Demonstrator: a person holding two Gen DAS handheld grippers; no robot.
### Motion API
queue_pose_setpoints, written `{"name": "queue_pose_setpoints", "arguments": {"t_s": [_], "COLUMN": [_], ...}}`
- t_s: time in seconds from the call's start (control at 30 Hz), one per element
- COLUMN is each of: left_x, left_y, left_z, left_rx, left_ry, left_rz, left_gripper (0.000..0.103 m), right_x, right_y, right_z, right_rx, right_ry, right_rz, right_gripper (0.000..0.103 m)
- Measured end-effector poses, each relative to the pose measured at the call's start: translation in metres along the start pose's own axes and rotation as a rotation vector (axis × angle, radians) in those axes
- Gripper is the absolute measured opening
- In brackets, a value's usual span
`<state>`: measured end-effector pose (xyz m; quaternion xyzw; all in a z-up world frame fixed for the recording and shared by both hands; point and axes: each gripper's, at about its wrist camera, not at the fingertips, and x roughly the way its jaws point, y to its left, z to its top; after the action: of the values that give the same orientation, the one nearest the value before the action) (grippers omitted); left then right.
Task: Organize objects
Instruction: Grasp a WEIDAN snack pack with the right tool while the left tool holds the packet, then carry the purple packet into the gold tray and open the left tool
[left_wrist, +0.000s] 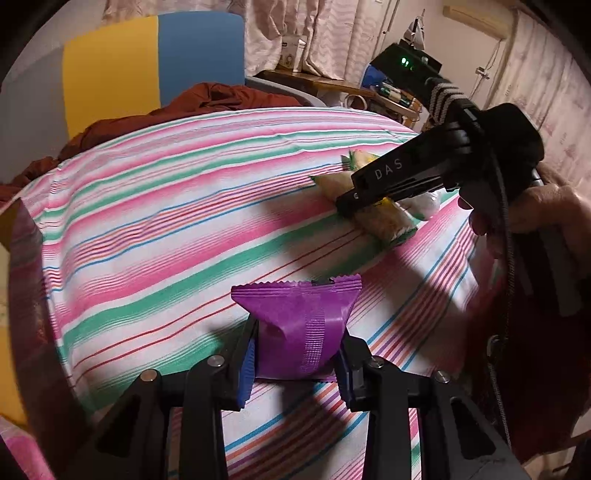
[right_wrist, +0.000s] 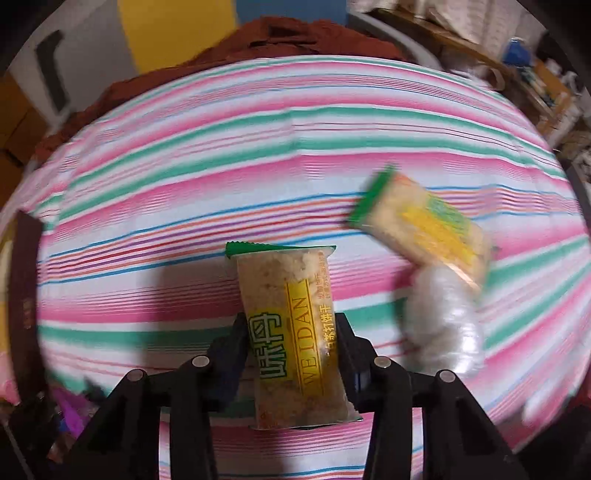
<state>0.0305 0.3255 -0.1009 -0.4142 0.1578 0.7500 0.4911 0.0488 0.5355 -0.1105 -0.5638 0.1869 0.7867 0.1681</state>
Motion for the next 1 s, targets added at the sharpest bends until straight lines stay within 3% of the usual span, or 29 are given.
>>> {"name": "queue_pose_setpoints", "arguments": {"t_s": [0.17, 0.4, 1.0], "left_x": [-0.014, -0.054, -0.143], "left_y": [0.002, 0.0, 0.031], "left_z": [-0.001, 0.001, -0.008], "left_rx": [-0.01, -0.006, -0.134], "left_ry": [-0.015, -0.079, -0.223], "left_rz": [0.052, 0.104, 0.204], "left_gripper": [0.036, 0.036, 0.037], "right_x": [0.002, 0.002, 0.007], "right_y": [0.019, 0.019, 0.042], "right_z": [-0.005, -0.009, -0.018], "right_rx": [-0.106, -0.134, -0.168], "right_ry": [0.013, 0.019, 0.009], "right_rz": [0.006, -0.007, -0.06], "right_gripper": [0.044, 0.045, 0.045]}}
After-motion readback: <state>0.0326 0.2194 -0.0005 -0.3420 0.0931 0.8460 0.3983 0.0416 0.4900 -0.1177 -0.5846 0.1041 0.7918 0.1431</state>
